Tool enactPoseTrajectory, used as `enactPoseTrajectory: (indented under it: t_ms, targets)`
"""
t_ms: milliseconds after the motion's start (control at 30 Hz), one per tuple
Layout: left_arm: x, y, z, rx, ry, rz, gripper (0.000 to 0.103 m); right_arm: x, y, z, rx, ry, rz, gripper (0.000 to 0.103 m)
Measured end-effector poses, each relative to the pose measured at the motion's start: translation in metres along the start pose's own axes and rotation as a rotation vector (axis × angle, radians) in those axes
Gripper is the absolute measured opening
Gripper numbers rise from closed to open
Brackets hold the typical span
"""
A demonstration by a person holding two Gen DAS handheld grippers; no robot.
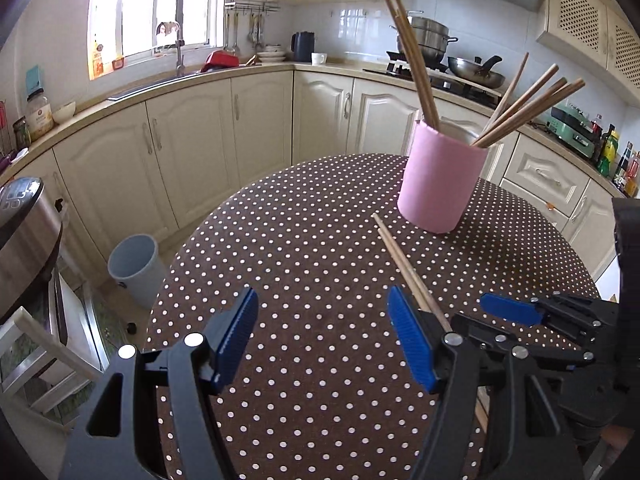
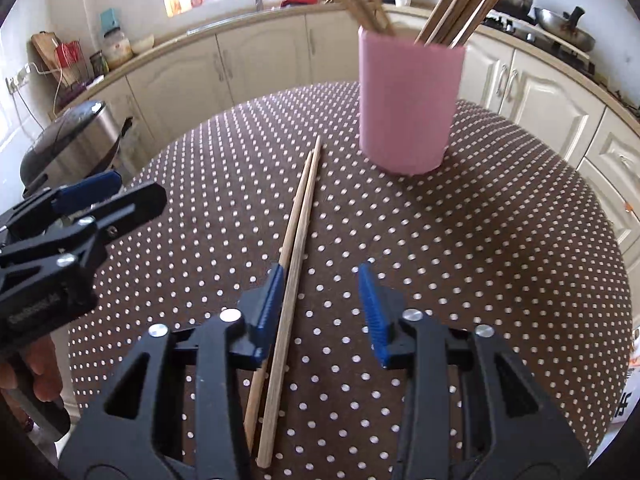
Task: Organize utensils
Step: 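Move both open tools down toward the remaining chopsticks on the table, then close the right tool on a chopstick while the left tool grasps another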
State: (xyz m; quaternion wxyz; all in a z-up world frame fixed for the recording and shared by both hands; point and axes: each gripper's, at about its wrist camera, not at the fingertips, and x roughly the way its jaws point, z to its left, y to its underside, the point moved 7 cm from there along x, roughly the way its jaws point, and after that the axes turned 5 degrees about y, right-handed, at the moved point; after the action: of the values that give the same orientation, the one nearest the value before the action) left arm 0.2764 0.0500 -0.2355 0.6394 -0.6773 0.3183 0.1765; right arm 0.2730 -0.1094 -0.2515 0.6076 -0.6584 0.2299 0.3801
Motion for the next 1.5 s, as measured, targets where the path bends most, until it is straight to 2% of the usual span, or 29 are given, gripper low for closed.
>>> enactPoseTrajectory:
  t_ms: [233, 400, 467, 567, 867, 1033, 1267, 1333, 1500]
  targets:
    - [0.007, -0.001, 0.005, -0.01, 0.0, 0.012, 0.067, 0.012, -0.004, 0.003, -0.013, 0.004, 0.031, 0.036]
    - [0.012, -0.001, 0.006, -0.01, 0.003, 0.021, 0.067, 0.027, -0.019, 0.011, -0.04, 0.04, 0.059, 0.028]
    - [0.014, -0.002, 0.004, -0.006, 0.005, 0.031, 0.067, 0.03, -0.026, 0.011, -0.034, 0.034, 0.068, 0.013]
    - [0.017, -0.004, -0.002, -0.01, 0.03, 0.048, 0.067, 0.033, -0.03, 0.012, -0.038, 0.031, 0.077, 0.008]
    - [0.047, -0.002, -0.041, 0.053, 0.07, 0.139, 0.067, 0.015, -0.006, -0.016, 0.012, 0.008, 0.098, 0.007]
    - [0.071, -0.004, -0.062, 0.091, 0.048, 0.192, 0.067, 0.001, 0.011, -0.028, 0.022, 0.001, 0.112, 0.007]
    - [0.099, -0.01, -0.07, 0.087, 0.025, 0.262, 0.066, -0.009, 0.014, -0.041, 0.035, -0.026, 0.095, 0.007]
    - [0.103, -0.013, -0.068, 0.087, 0.015, 0.259, 0.063, -0.01, 0.014, -0.044, 0.039, -0.029, 0.089, 0.007]
    - [0.108, -0.019, -0.065, 0.089, 0.0, 0.253, 0.042, -0.002, -0.005, -0.046, 0.035, -0.026, 0.08, 0.007]
